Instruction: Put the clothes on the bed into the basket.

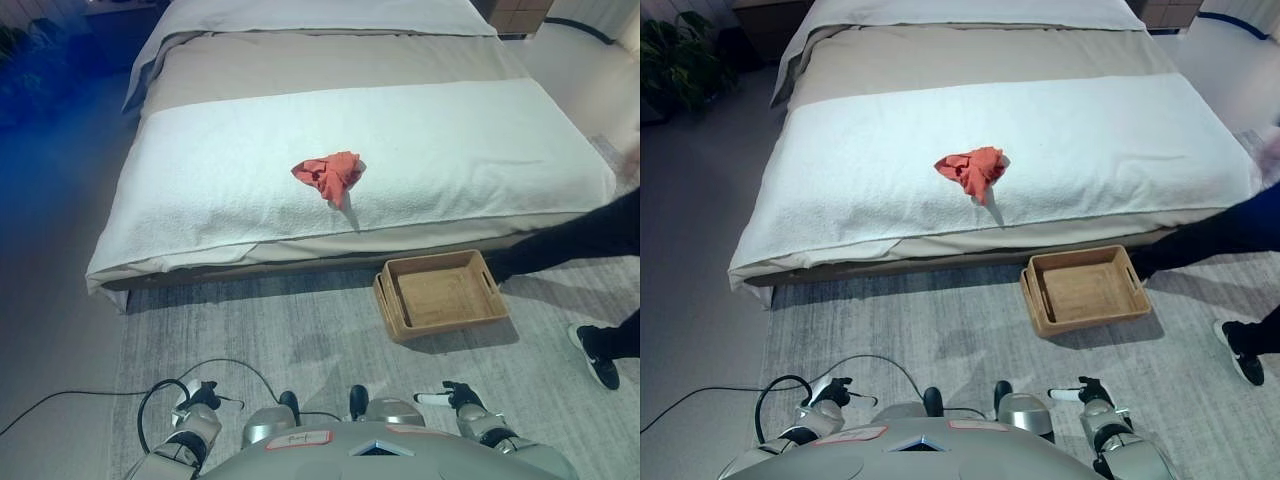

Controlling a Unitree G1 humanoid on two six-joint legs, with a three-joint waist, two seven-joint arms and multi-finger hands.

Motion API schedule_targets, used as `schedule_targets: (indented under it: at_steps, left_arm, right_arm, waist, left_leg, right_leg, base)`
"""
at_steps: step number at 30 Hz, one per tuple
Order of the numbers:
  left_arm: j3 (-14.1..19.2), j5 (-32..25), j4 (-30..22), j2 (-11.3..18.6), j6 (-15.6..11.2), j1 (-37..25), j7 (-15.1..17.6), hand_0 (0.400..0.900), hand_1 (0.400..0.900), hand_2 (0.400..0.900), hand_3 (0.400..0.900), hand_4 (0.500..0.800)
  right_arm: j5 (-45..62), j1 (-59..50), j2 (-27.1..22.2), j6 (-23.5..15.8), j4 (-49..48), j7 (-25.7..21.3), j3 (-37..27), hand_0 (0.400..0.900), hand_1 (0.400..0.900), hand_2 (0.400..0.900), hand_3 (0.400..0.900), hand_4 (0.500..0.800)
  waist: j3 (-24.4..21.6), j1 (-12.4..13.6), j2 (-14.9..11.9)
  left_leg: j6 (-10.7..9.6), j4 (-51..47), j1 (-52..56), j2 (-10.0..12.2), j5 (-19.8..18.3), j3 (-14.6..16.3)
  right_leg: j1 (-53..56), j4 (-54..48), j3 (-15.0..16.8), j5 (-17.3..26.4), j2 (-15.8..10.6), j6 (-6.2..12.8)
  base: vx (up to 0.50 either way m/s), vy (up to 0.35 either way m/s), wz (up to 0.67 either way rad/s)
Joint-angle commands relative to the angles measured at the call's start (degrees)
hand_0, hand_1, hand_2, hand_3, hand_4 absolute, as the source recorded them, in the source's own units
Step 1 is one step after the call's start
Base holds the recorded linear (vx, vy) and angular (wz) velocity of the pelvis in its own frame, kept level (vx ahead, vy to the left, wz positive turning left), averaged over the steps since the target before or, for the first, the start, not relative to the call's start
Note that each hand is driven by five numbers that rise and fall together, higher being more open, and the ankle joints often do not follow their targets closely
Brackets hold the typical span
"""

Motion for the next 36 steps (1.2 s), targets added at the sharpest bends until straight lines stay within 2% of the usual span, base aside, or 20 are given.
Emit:
schedule_targets:
  at_steps: [1,17,25,31,33,34,36]
  left_arm:
    - [0.09,0.54,2.78,1.45,-0.34,-3.31,1.03,0.900,0.900,0.900,0.900,0.800]
    - [0.07,1.12,3.85,1.57,0.18,-3.30,1.65,0.900,0.900,0.900,0.900,0.800]
    - [0.09,0.51,3.44,1.94,0.33,-4.00,2.24,0.900,0.900,0.900,0.900,0.800]
    - [0.08,-0.91,2.71,2.62,0.14,-5.41,2.72,0.900,0.900,0.900,0.900,0.800]
    - [-0.31,-0.60,2.72,2.62,0.07,-5.84,2.68,0.900,0.900,0.900,0.900,0.800]
    - [-0.27,-0.55,2.22,2.97,0.27,-6.06,2.58,0.900,0.900,0.900,0.900,0.800]
    - [-0.38,-0.54,1.36,3.47,0.54,-6.28,2.39,0.900,0.900,0.900,0.900,0.800]
  right_arm:
    - [-1.17,-4.29,-2.52,-0.22,2.76,-0.71,2.01,0.900,0.900,0.900,0.900,0.800]
    - [-1.33,-3.94,-2.45,-0.18,2.86,-0.83,2.25,0.900,0.900,0.900,0.900,0.800]
    - [-0.98,-4.36,-2.50,-0.14,2.66,-0.68,2.05,0.900,0.900,0.900,0.900,0.800]
    - [-0.34,-5.70,-3.02,-0.22,2.19,-0.62,1.69,0.900,0.900,0.900,0.900,0.800]
    - [0.31,-5.42,-3.21,-0.32,2.54,-0.65,0.85,0.900,0.900,0.900,0.900,0.800]
    - [0.62,-5.24,-3.26,-0.24,2.40,-0.71,0.57,0.900,0.900,0.900,0.900,0.800]
    - [1.99,-4.88,-3.42,-0.59,1.90,-1.15,-0.36,0.900,0.900,0.900,0.900,0.800]
  waist:
    - [0.01,0.51,-1.54]
    - [0.23,0.73,-2.13]
    - [0.77,0.86,-1.88]
    - [2.27,1.25,-0.78]
    - [3.23,0.49,-0.38]
    - [3.88,0.09,-0.45]
    - [5.50,-1.09,-0.07]
  left_leg:
    - [-0.36,0.22,0.14,-2.18,-3.25,-0.92]
    - [-0.19,0.22,0.08,-2.20,-3.55,-1.07]
    - [1.38,0.22,-0.79,-3.23,-3.96,-0.81]
    - [4.24,0.98,-2.60,-5.04,-4.36,-1.07]
    - [5.58,1.73,-1.78,-6.31,-5.21,-2.02]
    - [6.19,2.29,-1.59,-6.79,-5.53,-2.64]
    - [7.13,2.76,-0.16,-7.23,-6.52,-3.67]
  right_leg:
    - [1.24,0.20,1.93,-3.31,0.10,1.48]
    - [1.19,0.20,1.87,-3.49,0.06,1.55]
    - [-0.03,1.08,2.22,-3.56,-0.65,1.92]
    - [-7.81,14.42,3.77,-6.20,-1.74,2.97]
    - [-11.56,24.69,4.48,-3.78,-2.92,3.09]
    - [-14.38,30.33,5.37,-1.32,-3.09,2.66]
    - [-18.69,40.21,6.61,-0.59,-2.48,1.62]
  base:
    - [0.00,0.000,0.00]
    - [0.00,0.001,0.01]
    - [0.03,0.054,-0.03]
    - [0.03,0.157,-0.06]
    - [0.10,0.241,0.30]
    - [0.11,0.227,0.43]
    - [0.15,0.182,0.39]
